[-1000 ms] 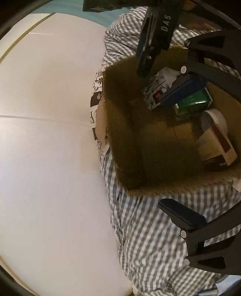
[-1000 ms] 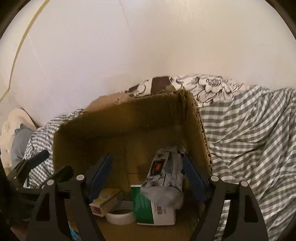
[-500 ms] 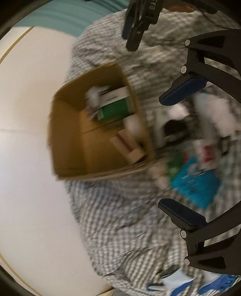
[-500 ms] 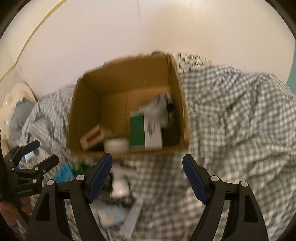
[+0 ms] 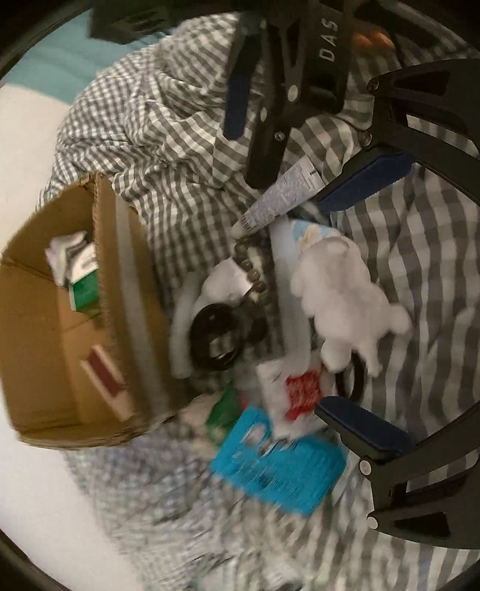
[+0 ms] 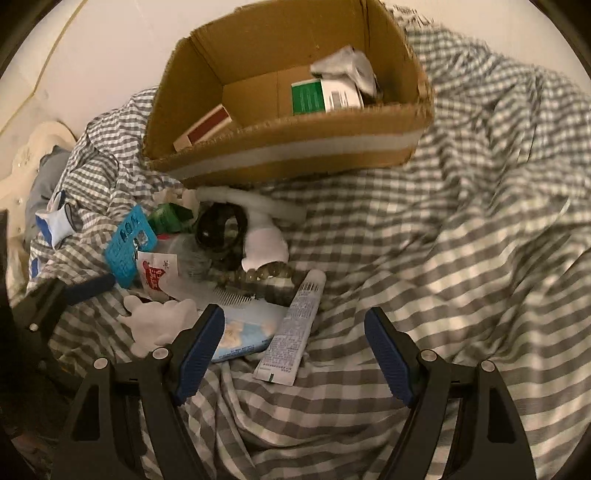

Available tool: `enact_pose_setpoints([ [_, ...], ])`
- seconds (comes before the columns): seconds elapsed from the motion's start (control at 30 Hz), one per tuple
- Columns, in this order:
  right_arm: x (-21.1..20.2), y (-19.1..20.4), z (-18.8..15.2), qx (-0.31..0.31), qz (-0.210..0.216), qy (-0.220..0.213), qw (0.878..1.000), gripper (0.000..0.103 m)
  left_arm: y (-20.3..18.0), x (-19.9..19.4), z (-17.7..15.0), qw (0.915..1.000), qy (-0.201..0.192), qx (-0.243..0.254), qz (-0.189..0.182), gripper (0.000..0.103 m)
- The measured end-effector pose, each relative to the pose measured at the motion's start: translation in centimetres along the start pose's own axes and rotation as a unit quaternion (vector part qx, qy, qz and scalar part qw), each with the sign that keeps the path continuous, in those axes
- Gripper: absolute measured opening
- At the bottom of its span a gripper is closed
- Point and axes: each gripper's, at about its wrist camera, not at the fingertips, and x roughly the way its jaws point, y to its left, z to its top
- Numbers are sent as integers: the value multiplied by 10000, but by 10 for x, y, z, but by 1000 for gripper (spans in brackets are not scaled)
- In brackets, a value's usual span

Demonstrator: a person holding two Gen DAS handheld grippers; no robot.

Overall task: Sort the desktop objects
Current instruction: 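Grasp the white plush toy with the left tool while the right tool grasps the toothpaste tube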

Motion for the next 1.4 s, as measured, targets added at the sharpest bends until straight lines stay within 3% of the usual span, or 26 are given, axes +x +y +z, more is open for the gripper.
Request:
enact_pose_setpoints([
  [0.23,33,-6,2,172,91,304,9993,70,6,16,-4,9997,97,-200,-63,102],
  [0.3,44,-6,1,175,110,483,9986,60,6,18,-3,9998,130,-159,-53,97],
  [0.53,61,0,-3,-52,-67,705,9975,48,12,21,-1,9993,199,-160,-262,72],
  [0.67,60,6,-6,-238,-122,672,9974,32,9,17,-2,9996,160,-60,-234,72],
  [0.97,33,7,-8,-189,-214,263,9992,19,12,-6,2,9996,-134,-105,-219,72],
  [1.4,-12,14,-5,-47,45,-180,9998,13,23,-40,8,9976,-580,-333,-177,72],
])
